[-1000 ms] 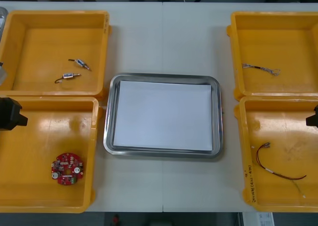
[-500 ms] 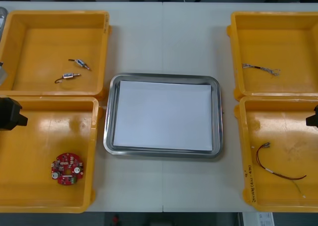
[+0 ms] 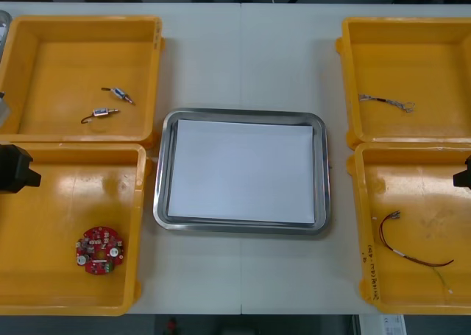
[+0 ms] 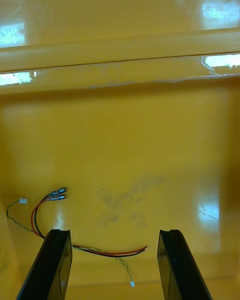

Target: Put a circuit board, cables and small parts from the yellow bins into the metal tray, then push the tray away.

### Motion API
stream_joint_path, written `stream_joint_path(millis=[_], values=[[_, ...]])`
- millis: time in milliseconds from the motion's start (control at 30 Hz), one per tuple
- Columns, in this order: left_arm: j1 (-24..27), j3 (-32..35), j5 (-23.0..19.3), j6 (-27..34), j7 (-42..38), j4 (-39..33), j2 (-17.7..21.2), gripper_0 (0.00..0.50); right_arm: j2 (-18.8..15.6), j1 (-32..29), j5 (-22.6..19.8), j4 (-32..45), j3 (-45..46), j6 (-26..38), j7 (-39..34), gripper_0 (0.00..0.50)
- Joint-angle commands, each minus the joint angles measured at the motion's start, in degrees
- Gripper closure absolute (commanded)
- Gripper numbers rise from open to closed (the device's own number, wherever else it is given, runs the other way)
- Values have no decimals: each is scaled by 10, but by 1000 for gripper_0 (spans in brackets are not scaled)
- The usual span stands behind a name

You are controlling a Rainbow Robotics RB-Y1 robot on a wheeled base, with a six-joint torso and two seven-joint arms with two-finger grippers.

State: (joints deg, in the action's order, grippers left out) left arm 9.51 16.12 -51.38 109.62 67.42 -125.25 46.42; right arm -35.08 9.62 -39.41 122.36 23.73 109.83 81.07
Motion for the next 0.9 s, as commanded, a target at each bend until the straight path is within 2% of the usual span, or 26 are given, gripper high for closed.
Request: stream_joint_path(millis=[33,900], values=[[-11,17,1,4,23,-15,24,0,-19,-8,-4,5,-2,2,-28,0],[-11,17,1,4,23,-15,24,0,-19,-8,-4,5,-2,2,-28,0]])
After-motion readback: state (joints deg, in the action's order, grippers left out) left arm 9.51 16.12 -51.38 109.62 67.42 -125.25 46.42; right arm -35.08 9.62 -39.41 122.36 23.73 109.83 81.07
